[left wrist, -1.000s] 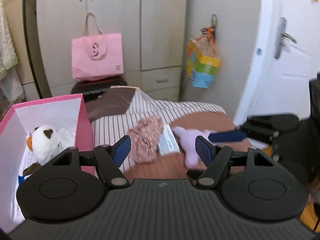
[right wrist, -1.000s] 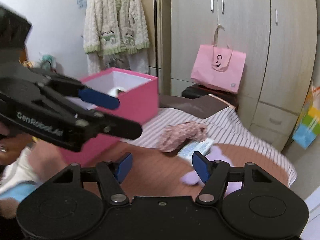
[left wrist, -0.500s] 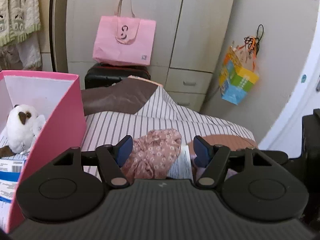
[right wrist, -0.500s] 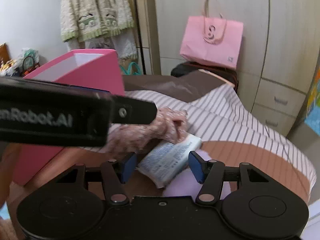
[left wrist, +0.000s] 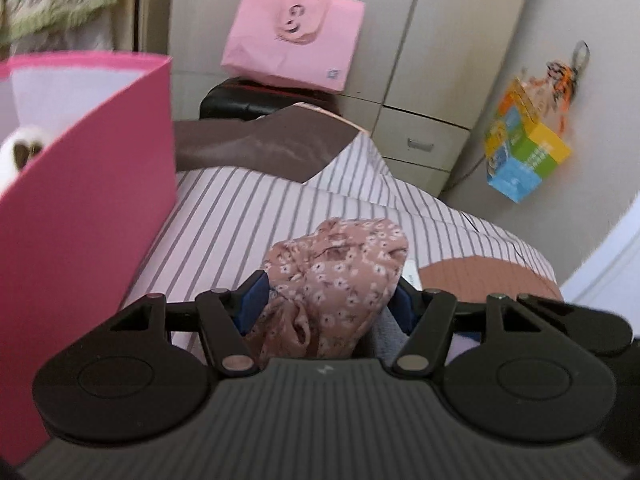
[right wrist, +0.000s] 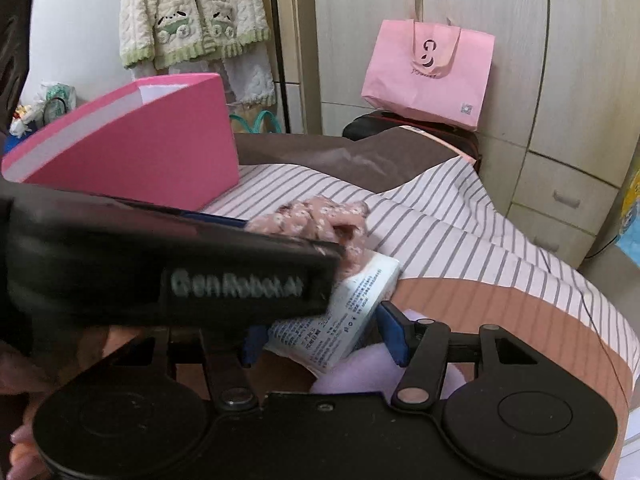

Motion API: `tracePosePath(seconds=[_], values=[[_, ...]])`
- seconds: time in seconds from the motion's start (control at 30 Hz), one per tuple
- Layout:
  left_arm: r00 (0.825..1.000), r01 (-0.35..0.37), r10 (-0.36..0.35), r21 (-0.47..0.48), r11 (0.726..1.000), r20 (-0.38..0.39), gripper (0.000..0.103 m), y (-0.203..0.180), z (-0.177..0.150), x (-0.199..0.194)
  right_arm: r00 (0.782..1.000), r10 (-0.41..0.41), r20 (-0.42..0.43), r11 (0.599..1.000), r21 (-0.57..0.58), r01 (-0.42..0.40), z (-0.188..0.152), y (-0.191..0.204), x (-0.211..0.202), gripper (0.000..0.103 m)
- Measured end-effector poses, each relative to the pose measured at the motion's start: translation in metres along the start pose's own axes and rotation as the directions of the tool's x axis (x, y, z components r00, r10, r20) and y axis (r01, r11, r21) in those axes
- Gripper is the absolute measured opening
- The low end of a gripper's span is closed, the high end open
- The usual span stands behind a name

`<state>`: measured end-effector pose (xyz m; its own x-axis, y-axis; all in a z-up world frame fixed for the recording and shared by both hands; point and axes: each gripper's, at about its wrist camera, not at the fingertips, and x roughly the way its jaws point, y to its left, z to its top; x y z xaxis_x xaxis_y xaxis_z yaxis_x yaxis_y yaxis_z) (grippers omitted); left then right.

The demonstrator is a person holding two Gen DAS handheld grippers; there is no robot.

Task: Organize soft objects
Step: 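Grasp the floral pink cloth with the left gripper while the right gripper grasps the white packet, then carry the floral cloth with the left gripper while the right gripper carries the packet to the box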

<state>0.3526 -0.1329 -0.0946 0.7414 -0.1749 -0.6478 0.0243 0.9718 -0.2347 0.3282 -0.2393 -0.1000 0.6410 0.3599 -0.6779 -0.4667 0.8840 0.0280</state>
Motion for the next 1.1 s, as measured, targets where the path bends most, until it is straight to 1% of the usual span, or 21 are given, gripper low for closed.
tracePosePath(seconds=[0.03, 0.1, 0.13, 0.17, 0.23, 0.3, 0.37, 0.4, 0.47, 0.5, 0.53, 0.57, 0.67, 0.8, 0.87, 0.97, 1.1], values=[[1.0, -0.003, 0.003, -0.017, 1.0, 0.0, 0.055, 0.003, -0.001, 0.002, 1.0, -0.002, 0.009, 1.0, -0.004, 0.002, -0.001, 0.001, 0.001, 0.062], [1.0, -0.003, 0.003, -0.035, 0.999, 0.004, 0.05, 0.008, -0.003, 0.005, 1.0, 0.004, 0.014, 1.0, 0.016, -0.004, 0.001, -0.002, 0.001, 0.062], [1.0, -0.004, 0.004, -0.052, 0.999, 0.006, 0.044, 0.01, -0.004, 0.005, 1.0, 0.006, 0.015, 1.0, 0.021, -0.006, 0.001, -0.003, 0.002, 0.062], [1.0, -0.011, 0.011, -0.056, 0.998, 0.002, 0.042, 0.011, -0.004, 0.006, 1.0, 0.005, 0.018, 1.0, 0.023, -0.006, 0.002, -0.004, 0.003, 0.062], [1.0, -0.023, 0.024, -0.052, 0.998, 0.008, 0.028, 0.012, -0.005, 0.007, 1.0, 0.001, 0.023, 1.0, 0.018, -0.001, 0.001, -0.003, 0.003, 0.062], [1.0, -0.03, 0.03, -0.058, 0.998, 0.005, 0.019, 0.015, -0.005, 0.006, 1.0, -0.007, 0.024, 1.0, 0.003, 0.007, 0.001, -0.001, 0.002, 0.059], [1.0, -0.018, 0.019, -0.072, 0.997, 0.003, 0.015, 0.016, -0.004, 0.004, 1.0, -0.016, 0.025, 1.0, 0.007, 0.016, 0.002, 0.001, 0.001, 0.055], [1.0, -0.016, 0.017, -0.073, 0.997, 0.01, 0.014, 0.016, -0.004, 0.0, 0.999, -0.028, 0.026, 1.0, 0.003, 0.028, 0.002, 0.003, 0.0, 0.054], [0.998, -0.032, 0.034, -0.032, 0.999, 0.046, 0.013, 0.013, -0.006, -0.008, 0.995, -0.087, 0.043, 0.996, -0.014, 0.088, 0.001, 0.009, -0.003, 0.045], [0.996, -0.045, 0.045, -0.006, 0.999, 0.073, 0.013, 0.01, -0.008, -0.014, 0.991, -0.121, 0.054, 0.992, -0.032, 0.123, -0.001, 0.013, -0.005, 0.044], [0.995, -0.05, 0.049, 0.001, 0.999, 0.091, 0.013, 0.01, -0.01, -0.02, 0.988, -0.139, 0.064, 0.989, -0.04, 0.142, -0.001, 0.016, -0.007, 0.044], [0.994, -0.045, 0.045, 0.004, 0.999, 0.098, 0.013, 0.01, -0.011, -0.024, 0.988, -0.139, 0.066, 0.989, -0.035, 0.142, -0.002, 0.017, -0.009, 0.044], [0.991, -0.044, 0.04, 0.027, 0.999, 0.125, 0.013, 0.009, -0.016, -0.038, 0.991, -0.133, 0.036, 0.99, -0.033, 0.134, -0.002, 0.02, -0.011, 0.043], [0.987, -0.036, 0.032, 0.025, 0.999, 0.157, 0.013, 0.011, -0.019, -0.056, 0.989, -0.136, 0.051, 0.991, -0.006, 0.137, -0.002, 0.022, -0.021, 0.043], [0.981, -0.037, 0.029, 0.04, 0.999, 0.192, 0.013, 0.01, -0.021, -0.069, 0.987, -0.14, 0.078, 0.99, 0.011, 0.14, 0.0, 0.023, -0.031, 0.043], [0.97, -0.022, 0.007, 0.059, 0.998, 0.242, 0.013, 0.01, -0.022, -0.091, 0.975, -0.172, 0.141, 0.985, 0.007, 0.173, 0.001, 0.03, -0.05, 0.043], [0.97, 0.047, -0.061, 0.064, 0.997, 0.236, 0.013, 0.016, -0.021, -0.113, 0.972, -0.158, 0.175, 0.987, 0.017, 0.158, -0.001, 0.039, -0.075, 0.043]])
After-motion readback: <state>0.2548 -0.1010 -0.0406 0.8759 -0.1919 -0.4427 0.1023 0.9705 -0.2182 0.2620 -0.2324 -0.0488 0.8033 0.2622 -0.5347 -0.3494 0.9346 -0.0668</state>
